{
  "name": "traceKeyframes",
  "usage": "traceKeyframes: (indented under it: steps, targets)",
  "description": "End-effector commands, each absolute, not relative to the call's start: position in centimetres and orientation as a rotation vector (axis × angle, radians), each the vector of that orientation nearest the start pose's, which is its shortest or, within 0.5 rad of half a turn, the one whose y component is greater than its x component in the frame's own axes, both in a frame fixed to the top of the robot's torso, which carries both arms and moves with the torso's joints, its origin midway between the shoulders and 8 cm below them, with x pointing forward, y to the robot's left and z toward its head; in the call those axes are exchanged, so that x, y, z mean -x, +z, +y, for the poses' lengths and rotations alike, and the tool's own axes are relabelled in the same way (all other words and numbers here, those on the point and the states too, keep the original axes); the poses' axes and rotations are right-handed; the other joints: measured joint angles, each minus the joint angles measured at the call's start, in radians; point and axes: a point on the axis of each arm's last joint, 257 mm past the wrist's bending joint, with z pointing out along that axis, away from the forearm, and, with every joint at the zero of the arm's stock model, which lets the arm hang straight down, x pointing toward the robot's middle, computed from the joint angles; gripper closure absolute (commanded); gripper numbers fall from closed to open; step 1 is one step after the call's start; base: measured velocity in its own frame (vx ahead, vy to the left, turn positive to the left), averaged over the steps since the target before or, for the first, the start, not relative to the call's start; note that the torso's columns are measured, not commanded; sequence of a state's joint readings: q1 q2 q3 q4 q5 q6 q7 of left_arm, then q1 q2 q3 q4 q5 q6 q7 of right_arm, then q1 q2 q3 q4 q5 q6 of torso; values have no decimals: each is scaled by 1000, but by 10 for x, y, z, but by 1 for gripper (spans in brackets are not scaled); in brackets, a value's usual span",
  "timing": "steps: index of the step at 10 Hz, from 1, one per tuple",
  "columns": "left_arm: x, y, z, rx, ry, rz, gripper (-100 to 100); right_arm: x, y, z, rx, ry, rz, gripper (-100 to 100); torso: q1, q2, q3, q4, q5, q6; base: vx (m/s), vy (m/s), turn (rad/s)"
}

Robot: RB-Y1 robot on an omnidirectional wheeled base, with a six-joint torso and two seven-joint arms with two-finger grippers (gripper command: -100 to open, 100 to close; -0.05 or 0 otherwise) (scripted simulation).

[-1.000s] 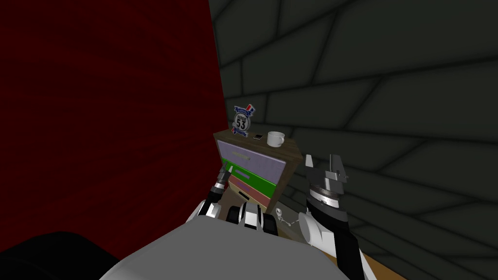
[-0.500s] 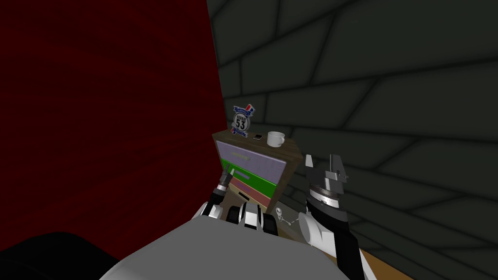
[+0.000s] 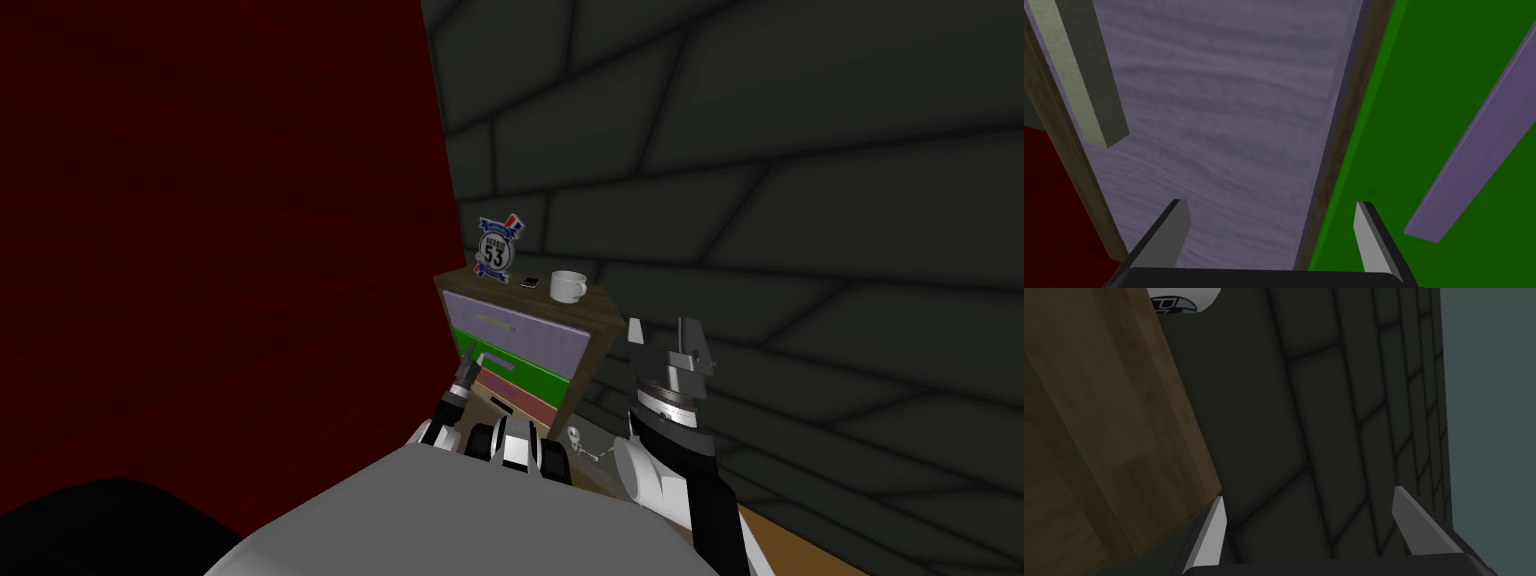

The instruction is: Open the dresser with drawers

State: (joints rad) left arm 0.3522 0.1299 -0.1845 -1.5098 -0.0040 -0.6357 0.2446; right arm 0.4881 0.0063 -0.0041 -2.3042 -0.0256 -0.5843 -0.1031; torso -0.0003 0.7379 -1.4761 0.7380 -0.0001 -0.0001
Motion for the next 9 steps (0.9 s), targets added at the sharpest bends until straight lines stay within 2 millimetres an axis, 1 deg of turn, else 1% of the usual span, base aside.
traceKeyframes:
  steps: [1, 2, 3, 4, 5, 7, 9]
  targets:
    - [-407, -285, 200, 1135, -1516, 1101, -100, -323, 54, -279, -613, 1441, 481, 0, 0, 0, 0, 0, 0, 0, 7, 32, -73]
    - [-407, -291, 198, 1142, -1514, 1110, -100, -323, 54, -279, -613, 1441, 481, 0, 1, 0, 0, 0, 0, 0, 10, 31, -48]
    - [-405, -302, 194, 1158, -1510, 1130, -100, -323, 54, -279, -613, 1441, 481, 0, 0, 0, 0, 0, 0, 0, 9, 33, -64]
    - [-405, -308, 192, 1166, -1507, 1140, -100, -323, 54, -279, -613, 1441, 481, 0, 0, 0, 0, 0, 0, 0, 6, 31, -67]
    - [-403, -320, 188, 1183, -1501, 1162, -100, -323, 54, -279, -613, 1441, 481, 0, 0, 0, 0, 0, 0, 0, 10, 30, -77]
    - [-401, -332, 184, 1198, -1494, 1184, -100, -323, 54, -279, -613, 1441, 481, 0, 0, 0, 0, 0, 0, 0, 8, 29, -48]
    - [-397, -350, 177, 1222, -1484, 1222, -100, -323, 54, -279, -613, 1441, 481, 0, 0, 0, 0, 0, 0, 0, 8, 32, -67]
